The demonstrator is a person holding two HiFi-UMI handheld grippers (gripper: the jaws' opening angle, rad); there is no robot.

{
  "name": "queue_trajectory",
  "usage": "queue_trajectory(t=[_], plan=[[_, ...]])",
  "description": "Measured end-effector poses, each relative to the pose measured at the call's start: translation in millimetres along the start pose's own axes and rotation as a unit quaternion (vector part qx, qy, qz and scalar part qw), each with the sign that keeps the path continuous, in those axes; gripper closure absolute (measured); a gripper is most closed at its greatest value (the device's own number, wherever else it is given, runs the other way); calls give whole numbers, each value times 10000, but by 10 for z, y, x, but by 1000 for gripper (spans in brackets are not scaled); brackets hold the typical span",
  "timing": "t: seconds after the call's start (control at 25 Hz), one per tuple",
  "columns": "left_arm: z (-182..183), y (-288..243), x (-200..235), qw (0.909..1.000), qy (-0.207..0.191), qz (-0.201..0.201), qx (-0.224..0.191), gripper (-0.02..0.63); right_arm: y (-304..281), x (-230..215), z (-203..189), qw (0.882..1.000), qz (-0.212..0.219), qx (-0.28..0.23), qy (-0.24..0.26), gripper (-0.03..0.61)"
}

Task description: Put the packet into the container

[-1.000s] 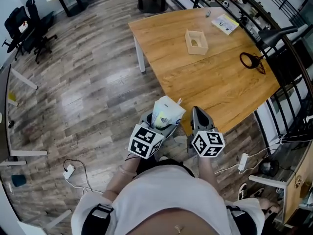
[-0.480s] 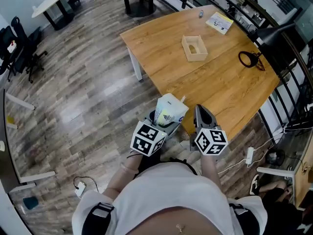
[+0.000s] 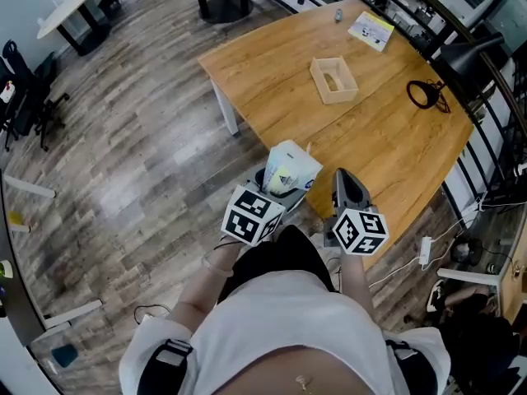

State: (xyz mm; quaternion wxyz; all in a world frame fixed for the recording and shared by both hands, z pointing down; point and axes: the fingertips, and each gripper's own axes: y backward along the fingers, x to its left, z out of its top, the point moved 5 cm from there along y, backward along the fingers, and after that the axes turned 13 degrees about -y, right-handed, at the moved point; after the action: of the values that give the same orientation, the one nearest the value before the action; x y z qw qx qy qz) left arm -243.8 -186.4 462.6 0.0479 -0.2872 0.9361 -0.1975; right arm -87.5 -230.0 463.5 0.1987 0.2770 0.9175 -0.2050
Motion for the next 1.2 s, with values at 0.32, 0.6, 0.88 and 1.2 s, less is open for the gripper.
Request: queue_trajectory(t=[0.32, 0.6, 0.88, 1.2], plan=[[273, -386, 449, 9993, 352, -77, -24, 267, -208, -86, 91, 9997, -220, 25, -40, 568], [520, -968, 847, 9968, 769, -177, 130, 267, -465, -337, 296, 9984, -497, -79, -253, 568], [876, -1691, 1212, 9874, 1523, -368, 234, 267, -795, -654, 454, 9959, -687, -48, -583, 568], [1250, -2498, 1644, 9766, 2094, 40, 498, 265, -1093, -971, 555, 9925, -836, -53, -888, 568]])
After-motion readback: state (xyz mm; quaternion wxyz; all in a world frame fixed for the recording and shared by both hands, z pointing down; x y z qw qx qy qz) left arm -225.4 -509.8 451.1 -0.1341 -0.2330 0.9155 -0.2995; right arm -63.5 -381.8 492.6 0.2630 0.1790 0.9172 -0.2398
